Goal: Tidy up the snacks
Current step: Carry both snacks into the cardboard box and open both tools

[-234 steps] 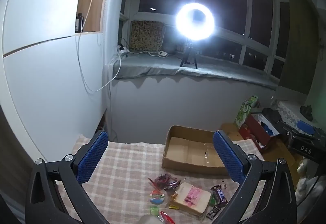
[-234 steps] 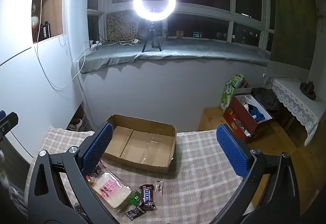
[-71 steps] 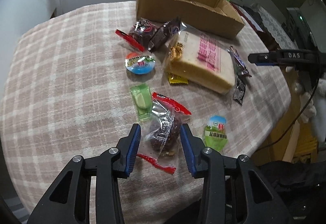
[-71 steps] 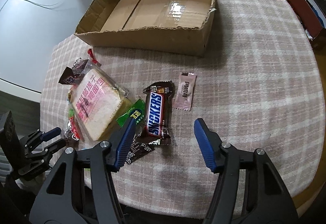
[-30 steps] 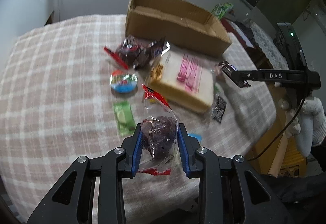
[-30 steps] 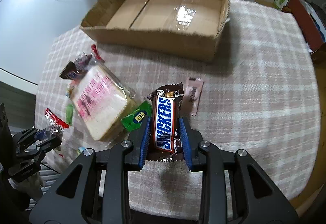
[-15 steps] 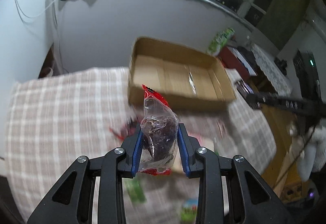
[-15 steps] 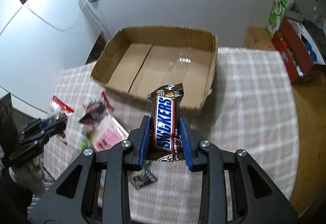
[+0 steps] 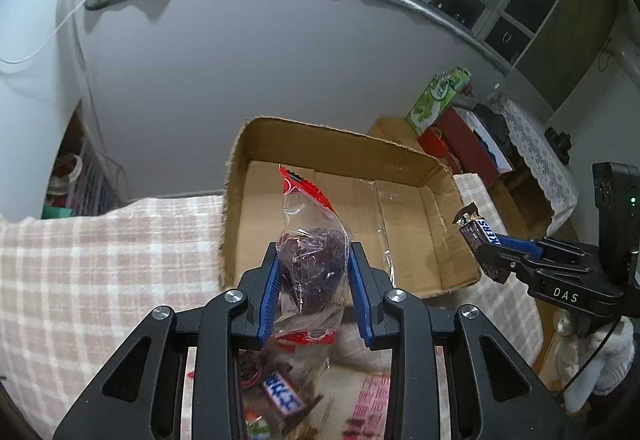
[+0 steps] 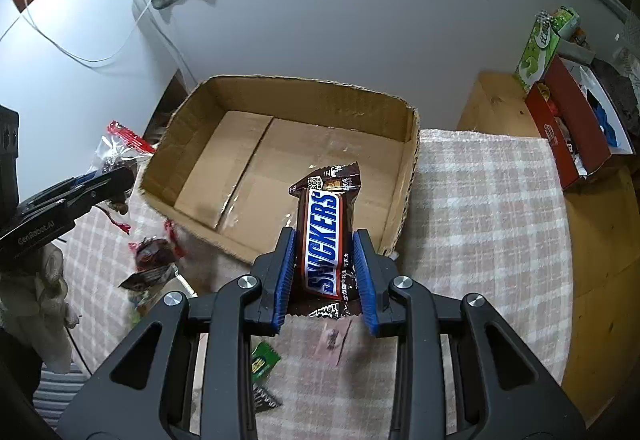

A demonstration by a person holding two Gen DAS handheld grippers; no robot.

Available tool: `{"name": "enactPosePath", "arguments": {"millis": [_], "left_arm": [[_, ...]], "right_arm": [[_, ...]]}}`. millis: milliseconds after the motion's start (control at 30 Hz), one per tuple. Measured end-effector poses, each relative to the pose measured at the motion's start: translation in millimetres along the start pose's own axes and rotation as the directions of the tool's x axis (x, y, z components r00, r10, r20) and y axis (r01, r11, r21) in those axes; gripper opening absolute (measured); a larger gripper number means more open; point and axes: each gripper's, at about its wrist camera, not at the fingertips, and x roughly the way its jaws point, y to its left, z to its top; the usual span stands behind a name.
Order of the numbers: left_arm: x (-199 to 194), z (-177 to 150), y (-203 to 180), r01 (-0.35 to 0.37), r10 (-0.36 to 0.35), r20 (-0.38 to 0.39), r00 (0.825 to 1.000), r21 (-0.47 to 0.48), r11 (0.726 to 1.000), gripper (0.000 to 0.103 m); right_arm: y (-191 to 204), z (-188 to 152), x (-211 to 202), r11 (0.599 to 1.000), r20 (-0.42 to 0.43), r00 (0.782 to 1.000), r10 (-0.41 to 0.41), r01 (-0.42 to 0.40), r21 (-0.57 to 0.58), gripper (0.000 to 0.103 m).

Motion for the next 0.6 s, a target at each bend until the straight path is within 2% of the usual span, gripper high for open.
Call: {"name": "enactPosePath", "arguments": {"millis": [433, 500, 533, 567, 600], "left_arm": [[21, 7, -6, -0.009, 0.01, -0.043, 0.999, 0.02, 1.0, 0.031], [21, 9, -6, -0.017, 0.017, -0.049, 0.999, 0.016, 1.0, 0.037], [22, 9, -5, -0.025, 0.026, -0.053, 0.998, 0.01, 1.0, 0.05], [21, 10, -4, -0.038, 0.038, -0.052, 0.998, 0.003, 0.999, 0.06], [20, 10, -3, -0.043, 0.042, -0.049, 0.998, -0.004, 0.999, 0.06]], "right_arm": [[-9, 8, 17, 1.0, -0.027, 1.0, -0.016, 0.016, 0.012, 0.03], [-8, 8, 18, 1.0, -0.027, 0.999, -0.019, 0.019, 0.005, 0.03], [-7, 9, 18, 1.0, -0.03, 0.999, -0.023, 0.023, 0.0, 0.032], [-7, 9, 18, 1.0, -0.032, 0.999, -0.024, 0.024, -0.001, 0.04], [-6, 10, 17, 1.0, -0.026, 0.999, -0.03, 0.03, -0.001, 0.047]]}}
